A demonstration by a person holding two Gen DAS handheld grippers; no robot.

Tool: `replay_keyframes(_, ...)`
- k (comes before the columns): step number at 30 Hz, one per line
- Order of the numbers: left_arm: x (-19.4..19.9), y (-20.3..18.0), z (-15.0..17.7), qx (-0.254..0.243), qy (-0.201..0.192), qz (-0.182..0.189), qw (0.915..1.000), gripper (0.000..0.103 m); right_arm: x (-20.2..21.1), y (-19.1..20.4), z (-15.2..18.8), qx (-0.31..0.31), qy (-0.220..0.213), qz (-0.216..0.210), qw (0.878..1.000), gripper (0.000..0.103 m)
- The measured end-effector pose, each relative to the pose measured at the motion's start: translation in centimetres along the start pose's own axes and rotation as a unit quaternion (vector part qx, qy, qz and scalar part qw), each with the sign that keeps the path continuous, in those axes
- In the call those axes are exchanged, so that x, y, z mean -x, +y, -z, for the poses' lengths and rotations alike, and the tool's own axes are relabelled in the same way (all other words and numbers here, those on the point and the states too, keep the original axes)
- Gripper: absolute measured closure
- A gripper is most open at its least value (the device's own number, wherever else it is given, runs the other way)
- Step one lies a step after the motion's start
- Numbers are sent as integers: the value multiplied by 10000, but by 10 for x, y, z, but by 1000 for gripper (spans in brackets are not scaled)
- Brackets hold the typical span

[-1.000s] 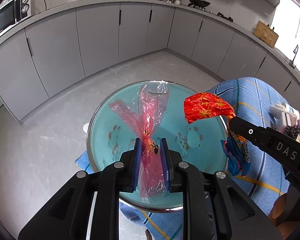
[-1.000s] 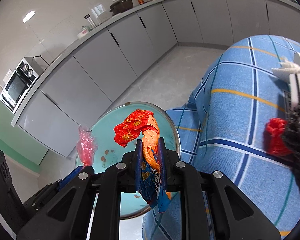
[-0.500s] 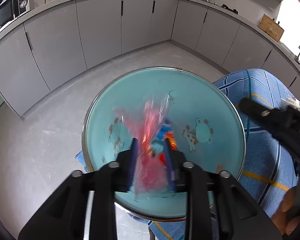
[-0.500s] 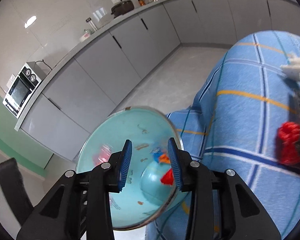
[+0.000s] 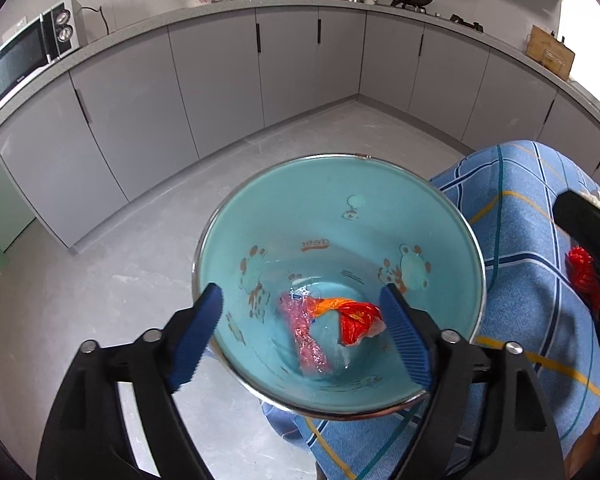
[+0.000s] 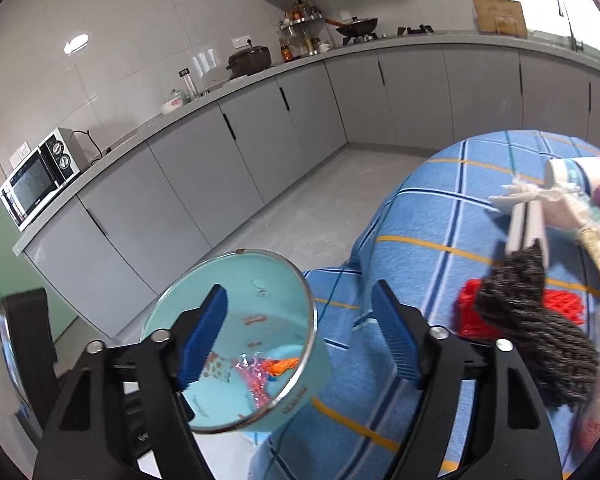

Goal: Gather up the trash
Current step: 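Open both tools to drop the bag and wrapper into the bucket, then move both open tools back over the table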

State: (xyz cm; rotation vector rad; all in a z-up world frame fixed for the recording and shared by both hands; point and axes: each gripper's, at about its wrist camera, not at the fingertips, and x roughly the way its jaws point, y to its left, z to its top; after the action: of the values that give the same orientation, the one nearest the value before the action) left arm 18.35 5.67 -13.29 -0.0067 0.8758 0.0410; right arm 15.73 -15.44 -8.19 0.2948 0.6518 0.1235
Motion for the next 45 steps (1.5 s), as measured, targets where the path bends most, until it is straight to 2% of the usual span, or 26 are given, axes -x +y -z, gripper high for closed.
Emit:
replay_keyframes(6, 18, -10, 3, -51, -196, -115, 9997, 9, 17, -11, 1, 47, -97, 177, 9998, 15)
replay_keyframes(9, 25, -15, 4, -52, -254, -146, 9996, 6, 26, -19, 1, 15, -196, 249, 9995, 13)
replay_keyframes(24, 57, -45, 10, -302, -462, -14, 9985, 6, 69, -54, 4, -204, -496, 435, 9976, 12)
replay_keyframes(31, 72, -68, 9, -560, -614, 204, 9963, 6, 92, -72, 5, -328, -738, 712, 9942, 12)
replay_keyframes(45, 93, -110, 21, -938, -686, 613, 9913, 6, 127, -129, 22, -678, -801, 1256, 9865, 12)
